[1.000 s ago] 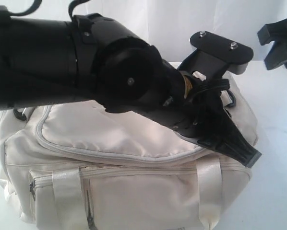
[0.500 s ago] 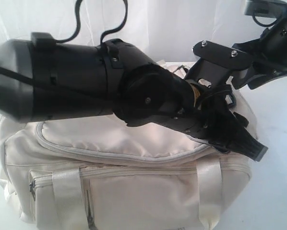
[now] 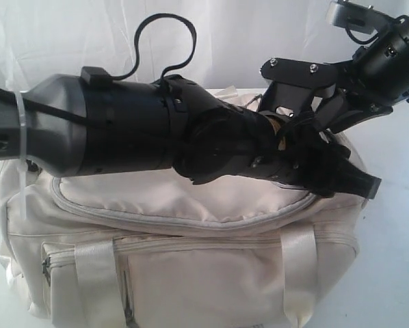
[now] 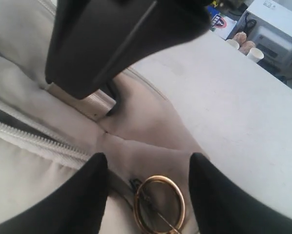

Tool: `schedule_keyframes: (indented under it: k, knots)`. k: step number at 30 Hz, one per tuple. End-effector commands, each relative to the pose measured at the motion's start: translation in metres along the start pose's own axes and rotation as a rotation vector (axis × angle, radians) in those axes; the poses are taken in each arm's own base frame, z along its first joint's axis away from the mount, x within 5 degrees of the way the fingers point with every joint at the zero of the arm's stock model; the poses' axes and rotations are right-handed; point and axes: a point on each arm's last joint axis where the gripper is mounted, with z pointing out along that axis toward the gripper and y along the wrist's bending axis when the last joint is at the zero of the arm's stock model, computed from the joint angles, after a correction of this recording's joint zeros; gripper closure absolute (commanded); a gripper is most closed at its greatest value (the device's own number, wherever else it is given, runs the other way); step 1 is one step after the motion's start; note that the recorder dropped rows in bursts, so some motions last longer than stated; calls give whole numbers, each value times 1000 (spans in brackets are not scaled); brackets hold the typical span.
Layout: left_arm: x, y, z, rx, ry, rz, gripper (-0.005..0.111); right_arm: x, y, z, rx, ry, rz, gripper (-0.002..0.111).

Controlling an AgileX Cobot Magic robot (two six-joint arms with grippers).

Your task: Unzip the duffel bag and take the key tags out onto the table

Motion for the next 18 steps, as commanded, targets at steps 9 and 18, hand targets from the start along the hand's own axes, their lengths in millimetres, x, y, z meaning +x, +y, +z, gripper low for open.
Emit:
schedule_keyframes:
  k: [9,18]
  knots:
    - [7,3,-2,-26,82,-31,79,-2,1,-3,-10,-11,-9,79]
    - [-16,-4,-22,-47,171,9,107,-5,8,-3,-87,-49,-27,78]
